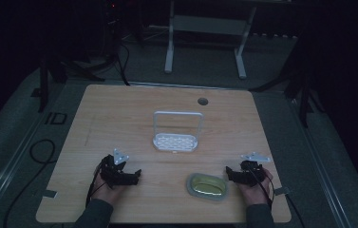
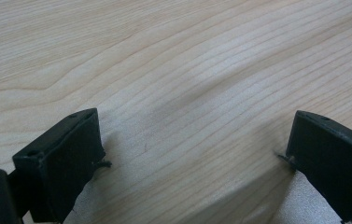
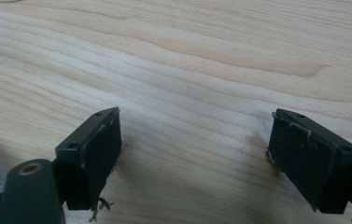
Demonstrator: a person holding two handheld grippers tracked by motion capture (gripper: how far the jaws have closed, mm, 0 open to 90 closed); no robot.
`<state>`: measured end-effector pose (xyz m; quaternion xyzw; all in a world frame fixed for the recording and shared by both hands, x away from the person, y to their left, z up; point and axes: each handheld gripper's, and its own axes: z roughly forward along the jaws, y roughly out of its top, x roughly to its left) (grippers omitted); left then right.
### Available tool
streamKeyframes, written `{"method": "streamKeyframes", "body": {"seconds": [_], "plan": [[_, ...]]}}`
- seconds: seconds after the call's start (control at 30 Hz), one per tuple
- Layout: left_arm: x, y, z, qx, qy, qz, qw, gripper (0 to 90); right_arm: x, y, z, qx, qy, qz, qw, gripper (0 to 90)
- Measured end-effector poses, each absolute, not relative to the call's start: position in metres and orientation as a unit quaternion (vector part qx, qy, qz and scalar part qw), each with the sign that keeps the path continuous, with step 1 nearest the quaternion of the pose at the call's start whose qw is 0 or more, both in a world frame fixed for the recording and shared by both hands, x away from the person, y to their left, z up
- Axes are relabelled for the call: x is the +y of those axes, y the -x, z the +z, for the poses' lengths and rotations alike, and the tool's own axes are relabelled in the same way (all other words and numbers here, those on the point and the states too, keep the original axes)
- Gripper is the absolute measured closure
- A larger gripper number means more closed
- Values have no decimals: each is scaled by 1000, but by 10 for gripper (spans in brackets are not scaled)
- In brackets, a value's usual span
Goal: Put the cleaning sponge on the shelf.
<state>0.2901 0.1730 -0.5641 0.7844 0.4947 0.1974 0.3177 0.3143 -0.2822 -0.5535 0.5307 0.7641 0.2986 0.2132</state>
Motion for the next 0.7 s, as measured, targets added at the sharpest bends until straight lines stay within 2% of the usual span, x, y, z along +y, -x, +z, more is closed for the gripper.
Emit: {"method": "streamKeyframes", "body": {"seconds": [0.03, 0.1, 0.37, 0.7], "plan": [[173, -290, -564, 495, -785, 197, 318, 36, -282, -312, -551, 766, -527, 299, 212, 238], [173, -290, -564, 495, -785, 197, 317, 36, -283, -311, -549, 766, -525, 306, 210, 262], [173, -290, -564, 495, -785, 197, 317, 36, -283, -306, -532, 781, -494, 317, 214, 278], [173, -290, -564, 495, -785, 197, 317, 36, -283, -298, -507, 808, -447, 321, 210, 394]]}}
